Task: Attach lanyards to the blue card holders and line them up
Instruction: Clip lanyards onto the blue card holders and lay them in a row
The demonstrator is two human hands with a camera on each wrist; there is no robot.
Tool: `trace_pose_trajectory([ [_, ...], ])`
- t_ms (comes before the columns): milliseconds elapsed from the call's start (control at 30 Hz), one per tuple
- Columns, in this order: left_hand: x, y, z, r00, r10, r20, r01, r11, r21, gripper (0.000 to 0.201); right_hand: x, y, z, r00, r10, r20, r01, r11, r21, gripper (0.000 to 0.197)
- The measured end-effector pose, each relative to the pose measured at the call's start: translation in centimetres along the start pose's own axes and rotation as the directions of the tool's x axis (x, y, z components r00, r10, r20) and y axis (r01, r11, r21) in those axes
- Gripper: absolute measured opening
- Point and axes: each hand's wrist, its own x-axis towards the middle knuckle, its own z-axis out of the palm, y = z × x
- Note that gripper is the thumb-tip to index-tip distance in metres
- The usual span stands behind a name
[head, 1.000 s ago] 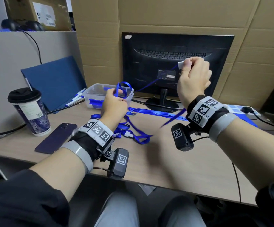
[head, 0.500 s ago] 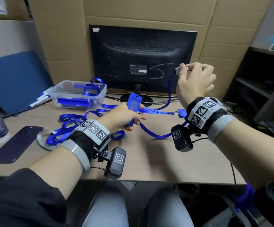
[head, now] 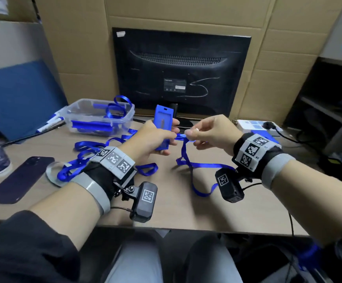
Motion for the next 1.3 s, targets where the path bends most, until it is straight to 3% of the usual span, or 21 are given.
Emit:
trace_pose_trajectory([
  [200,-0.6,-1.1,-1.2,0.997,-0.019,0.078,0.018,1.000,0.022,0.032,1.1,0.2,2.0,1.000,-0.022,0.012,0.022,0.998,0.057,0.011],
  [400,-0.5,-1.6,-1.2,1.000,-0.017,0.022,0.015,0.998,0.057,0.032,2.0,0.3,2.7,0.999,0.013,-0.032,-0.007,0.983,0.182,0.019],
  [533,-0.4,-1.6,-1.1,1.000,-0.016,0.009,0.016,0.998,0.058,0.029,2.1,0.2,2.7,0.999,0.045,0.013,-0.047,0.974,0.224,0.017],
  [667,-0.7,-1.2,-1.2,0.997,-0.083,-0.007,0.082,0.995,-0.050,0.025,2.3,0.7,2.6,0.998,0.067,-0.004,-0.066,0.985,0.160,0.012],
  [800,-0.9,-0.9,-1.6,0.985,-0.174,0.013,0.173,0.970,-0.173,0.030,2.2,1.2,2.4,0.995,0.102,0.018,-0.103,0.963,0.250,0.012],
  [1067,-0.8,-1.4,-1.7,0.972,-0.202,0.121,0.224,0.951,-0.212,0.026,2.0,0.8,3.3,0.992,0.073,0.106,-0.110,0.914,0.390,0.019],
  [1300,-0.7,-1.7,-1.5,0.973,-0.188,0.132,0.211,0.957,-0.197,0.028,2.8,1.6,3.4,0.996,0.087,-0.014,-0.076,0.934,0.348,0.019],
])
